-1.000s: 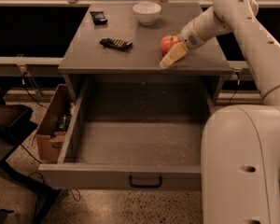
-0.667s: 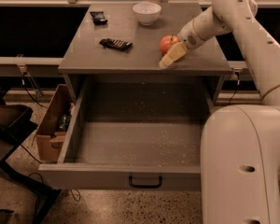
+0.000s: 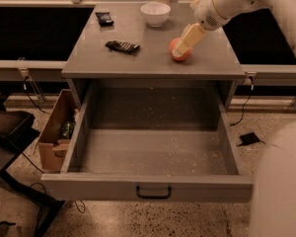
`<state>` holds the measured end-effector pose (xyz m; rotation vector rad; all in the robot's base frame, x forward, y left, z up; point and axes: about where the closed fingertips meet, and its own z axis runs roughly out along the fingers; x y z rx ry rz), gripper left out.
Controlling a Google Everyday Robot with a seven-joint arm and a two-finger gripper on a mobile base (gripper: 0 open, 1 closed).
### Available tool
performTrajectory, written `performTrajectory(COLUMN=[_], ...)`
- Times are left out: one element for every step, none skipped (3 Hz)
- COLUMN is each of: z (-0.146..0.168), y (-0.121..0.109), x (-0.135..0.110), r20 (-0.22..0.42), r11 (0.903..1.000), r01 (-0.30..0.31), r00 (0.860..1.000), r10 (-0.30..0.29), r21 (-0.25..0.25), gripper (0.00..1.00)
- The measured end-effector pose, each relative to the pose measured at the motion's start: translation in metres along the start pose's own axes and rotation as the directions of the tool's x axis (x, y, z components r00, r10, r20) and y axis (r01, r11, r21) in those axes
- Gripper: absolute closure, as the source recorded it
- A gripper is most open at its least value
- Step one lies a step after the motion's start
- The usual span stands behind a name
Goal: Pick apple from top drawer and place on counter
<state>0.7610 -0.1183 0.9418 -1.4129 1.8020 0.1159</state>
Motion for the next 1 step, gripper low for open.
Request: performTrajectory(z=[-0.0748], y=[-0.0005], x=[-0.0184], r20=[-0.009], r11=[0.9830], r01=[0.053], r00=[0.999], r10=[-0.052], r21=[0.176], gripper=[0.00])
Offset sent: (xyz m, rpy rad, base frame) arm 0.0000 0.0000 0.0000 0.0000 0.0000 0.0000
